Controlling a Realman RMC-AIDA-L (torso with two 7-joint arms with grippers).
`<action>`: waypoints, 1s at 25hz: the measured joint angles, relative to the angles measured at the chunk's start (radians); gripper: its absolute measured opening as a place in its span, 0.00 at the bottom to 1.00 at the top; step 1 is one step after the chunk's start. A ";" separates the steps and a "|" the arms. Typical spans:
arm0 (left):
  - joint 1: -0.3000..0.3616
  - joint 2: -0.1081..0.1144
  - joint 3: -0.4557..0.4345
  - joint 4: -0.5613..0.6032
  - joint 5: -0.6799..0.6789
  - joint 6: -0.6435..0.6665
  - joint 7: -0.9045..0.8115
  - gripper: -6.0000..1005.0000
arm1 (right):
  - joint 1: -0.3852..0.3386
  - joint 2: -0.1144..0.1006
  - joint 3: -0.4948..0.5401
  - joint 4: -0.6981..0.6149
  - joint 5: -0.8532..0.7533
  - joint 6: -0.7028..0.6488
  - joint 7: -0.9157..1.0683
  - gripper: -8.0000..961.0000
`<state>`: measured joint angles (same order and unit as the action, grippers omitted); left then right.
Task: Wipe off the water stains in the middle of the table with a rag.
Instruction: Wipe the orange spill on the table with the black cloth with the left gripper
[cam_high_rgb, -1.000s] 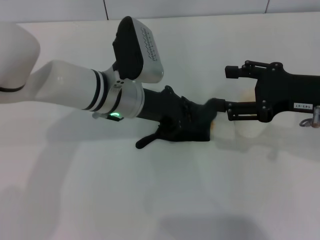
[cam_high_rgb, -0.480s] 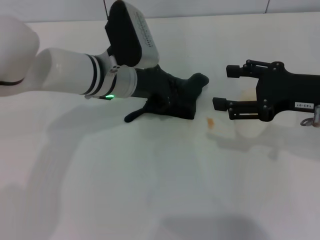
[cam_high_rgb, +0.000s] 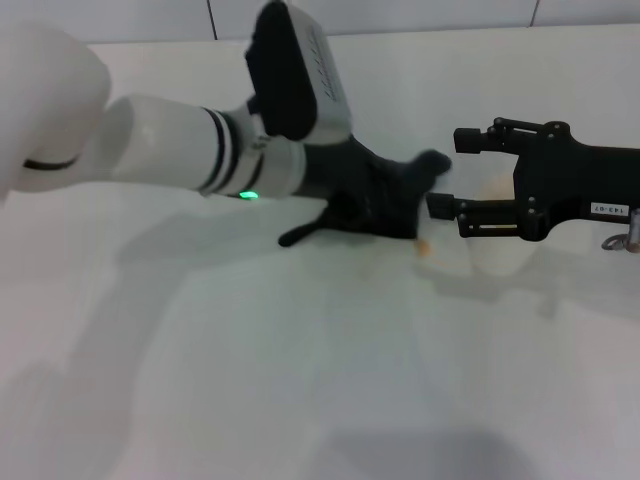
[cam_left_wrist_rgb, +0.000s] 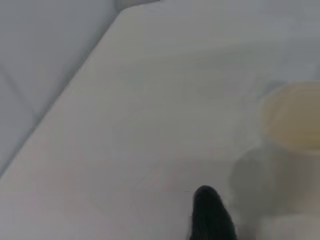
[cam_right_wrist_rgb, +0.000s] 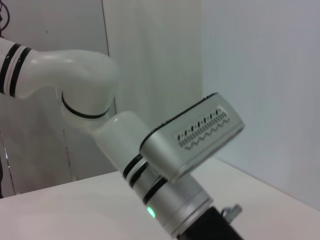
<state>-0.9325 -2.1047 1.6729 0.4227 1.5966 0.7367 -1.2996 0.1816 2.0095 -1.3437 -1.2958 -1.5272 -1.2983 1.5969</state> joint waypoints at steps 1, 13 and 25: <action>0.002 0.001 0.055 0.001 -0.054 -0.002 0.005 0.06 | 0.000 0.000 0.000 0.000 0.000 0.000 0.000 0.86; 0.058 0.007 0.207 0.034 -0.197 0.051 0.019 0.06 | -0.001 0.000 -0.002 -0.009 0.002 -0.006 0.000 0.86; 0.077 0.016 0.206 0.042 -0.186 0.170 -0.007 0.06 | -0.001 0.000 -0.006 -0.011 0.010 -0.006 0.000 0.86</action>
<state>-0.8551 -2.0885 1.8792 0.4648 1.4107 0.9064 -1.3063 0.1807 2.0095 -1.3495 -1.3072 -1.5169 -1.3040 1.5969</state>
